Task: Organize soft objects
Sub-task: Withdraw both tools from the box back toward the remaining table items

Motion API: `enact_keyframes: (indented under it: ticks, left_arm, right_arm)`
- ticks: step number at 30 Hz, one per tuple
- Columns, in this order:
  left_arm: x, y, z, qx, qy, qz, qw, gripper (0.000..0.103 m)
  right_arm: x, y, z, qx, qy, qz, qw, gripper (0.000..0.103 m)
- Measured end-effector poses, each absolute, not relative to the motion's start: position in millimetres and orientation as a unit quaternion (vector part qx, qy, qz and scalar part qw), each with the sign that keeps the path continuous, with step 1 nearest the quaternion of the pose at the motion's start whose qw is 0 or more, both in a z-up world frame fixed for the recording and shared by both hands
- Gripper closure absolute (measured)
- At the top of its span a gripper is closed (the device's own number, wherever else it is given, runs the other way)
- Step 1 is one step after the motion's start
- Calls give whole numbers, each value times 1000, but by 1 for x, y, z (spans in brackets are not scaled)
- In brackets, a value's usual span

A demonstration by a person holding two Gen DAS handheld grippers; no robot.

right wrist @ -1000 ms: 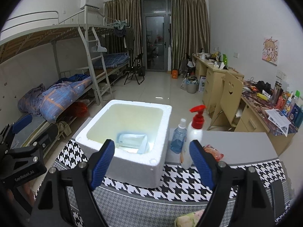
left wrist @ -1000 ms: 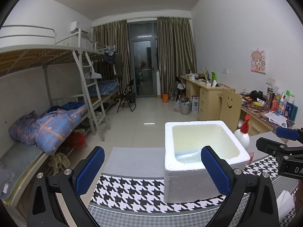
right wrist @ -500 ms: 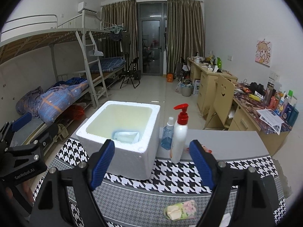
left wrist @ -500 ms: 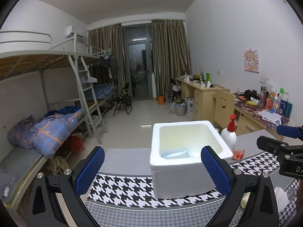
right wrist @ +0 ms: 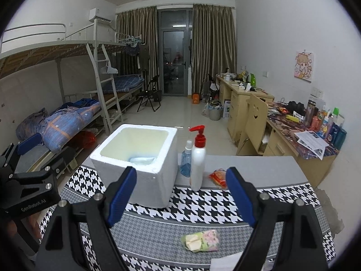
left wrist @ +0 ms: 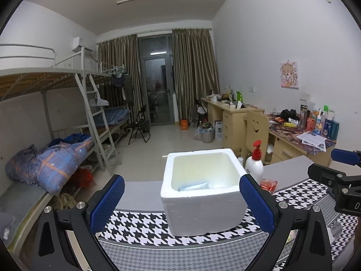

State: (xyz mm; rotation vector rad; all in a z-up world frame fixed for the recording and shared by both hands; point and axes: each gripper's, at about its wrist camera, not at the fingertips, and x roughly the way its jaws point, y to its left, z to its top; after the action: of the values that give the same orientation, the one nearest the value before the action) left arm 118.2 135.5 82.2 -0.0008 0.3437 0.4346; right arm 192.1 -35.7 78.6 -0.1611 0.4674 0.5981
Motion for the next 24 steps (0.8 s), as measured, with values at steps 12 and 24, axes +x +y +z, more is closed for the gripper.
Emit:
enact_keyframes:
  ticks: [12, 24]
  left_arm:
    - [110, 104, 88, 7, 158, 182, 970, 1]
    - [112, 80, 82, 4, 160, 149, 976, 1]
  right_arm:
    - [177, -69, 77, -80, 217, 271, 934, 18]
    - [165, -100, 71, -74, 210, 244, 944, 18]
